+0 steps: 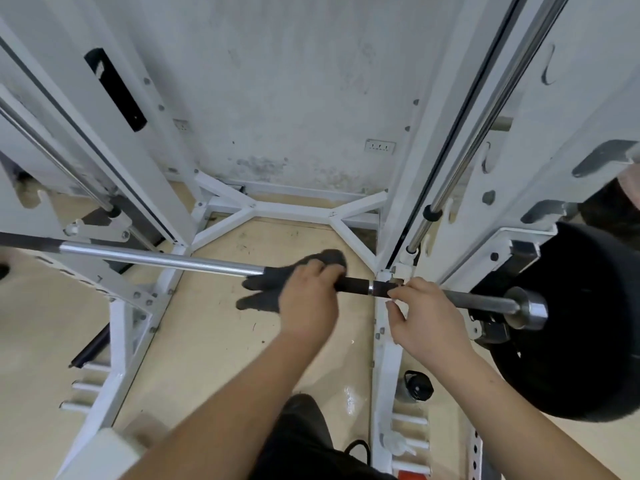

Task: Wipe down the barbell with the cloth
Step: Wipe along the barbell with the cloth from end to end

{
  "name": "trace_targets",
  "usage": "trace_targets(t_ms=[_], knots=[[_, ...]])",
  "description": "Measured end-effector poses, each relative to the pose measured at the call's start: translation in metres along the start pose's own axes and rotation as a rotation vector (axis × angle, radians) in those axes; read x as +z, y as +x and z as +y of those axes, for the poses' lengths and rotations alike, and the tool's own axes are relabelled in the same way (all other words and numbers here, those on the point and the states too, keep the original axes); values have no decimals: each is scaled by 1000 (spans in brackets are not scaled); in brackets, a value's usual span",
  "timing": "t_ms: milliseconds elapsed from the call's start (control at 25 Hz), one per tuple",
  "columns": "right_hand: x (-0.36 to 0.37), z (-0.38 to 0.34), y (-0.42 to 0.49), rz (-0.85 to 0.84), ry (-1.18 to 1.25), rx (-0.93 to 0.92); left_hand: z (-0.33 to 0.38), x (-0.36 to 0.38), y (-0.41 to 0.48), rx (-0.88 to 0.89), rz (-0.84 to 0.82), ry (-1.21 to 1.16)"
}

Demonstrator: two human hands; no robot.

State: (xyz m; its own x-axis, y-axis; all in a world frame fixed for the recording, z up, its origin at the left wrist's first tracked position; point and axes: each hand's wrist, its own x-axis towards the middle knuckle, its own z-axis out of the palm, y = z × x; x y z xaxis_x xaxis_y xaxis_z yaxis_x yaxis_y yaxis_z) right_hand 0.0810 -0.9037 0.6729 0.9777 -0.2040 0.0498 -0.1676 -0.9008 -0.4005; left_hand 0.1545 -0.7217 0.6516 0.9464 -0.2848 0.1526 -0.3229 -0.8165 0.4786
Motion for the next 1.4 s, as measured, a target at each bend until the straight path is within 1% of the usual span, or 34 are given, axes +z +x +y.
trace_targets(t_ms=[40, 80, 120, 160, 280, 320, 360, 440, 480, 520, 560, 600, 680, 720, 760, 840, 880, 920, 1000, 1120, 1160, 1240, 1320, 1400], knots=[[-1, 1, 1, -9, 19, -2, 10, 10, -18, 37, 19, -117], [-3, 2, 2, -22, 40, -7, 14, 14, -34, -9, 37, -261], [-4, 1, 2, -38, 63, -15, 12, 15, -47, -131, 59, -399], [-4, 1, 2, -59, 89, -24, 7, 13, -60, -320, 87, -531], [-5, -2, 2, -104, 144, -56, -16, 6, -73, -991, 201, -883], [-3, -3, 3, -115, 148, -63, -21, 3, -67, -1124, 260, -991], [-2, -2, 5, -131, 152, -62, -26, 2, -55, -1174, 324, -1113], [0, -1, 6, -166, 173, -35, -24, 2, -25, -1170, 450, -1378], [1, -1, 6, -172, 185, -18, -15, 7, -14, -1174, 481, -1481], [1, 1, 6, -171, 195, 0, -2, 16, -6, -1193, 478, -1534], [1, 2, 5, -166, 202, 20, 13, 28, -4, -1224, 428, -1538], [0, 4, 4, -154, 202, 40, 28, 35, -6, -1249, 332, -1536], [-6, 12, 2, -116, 174, 63, 49, 36, -13, -1231, 119, -1483], [-10, 17, 0, -92, 135, 59, 47, 31, -15, -1216, 96, -1458], [-16, 26, -3, -61, 84, 46, 41, 23, -14, -1219, 165, -1450], [-24, 45, -13, 5, -22, 16, 12, 16, -8, -1249, 430, -1414], [-25, 56, -18, 23, -76, 12, 5, 15, -3, -1255, 523, -1402], [-25, 65, -24, 22, -124, 22, 7, 18, -2, -1243, 536, -1391], [-22, 79, -33, 2, -181, 58, 38, 38, -2, -1253, 400, -1364], [-24, 89, -36, -38, -200, 101, 99, 51, -11, -1275, 42, -1379], [-27, 92, -36, -48, -188, 114, 107, 52, -12, -1280, -18, -1395], [-32, 99, -36, -63, -121, 127, 103, 55, -10, -1278, -20, -1403], [-35, 102, -36, -47, -59, 116, 107, 58, -10, -1259, 48, -1398], [-37, 99, -35, -39, -34, 118, 134, 69, -11, -1256, 14, -1430]])
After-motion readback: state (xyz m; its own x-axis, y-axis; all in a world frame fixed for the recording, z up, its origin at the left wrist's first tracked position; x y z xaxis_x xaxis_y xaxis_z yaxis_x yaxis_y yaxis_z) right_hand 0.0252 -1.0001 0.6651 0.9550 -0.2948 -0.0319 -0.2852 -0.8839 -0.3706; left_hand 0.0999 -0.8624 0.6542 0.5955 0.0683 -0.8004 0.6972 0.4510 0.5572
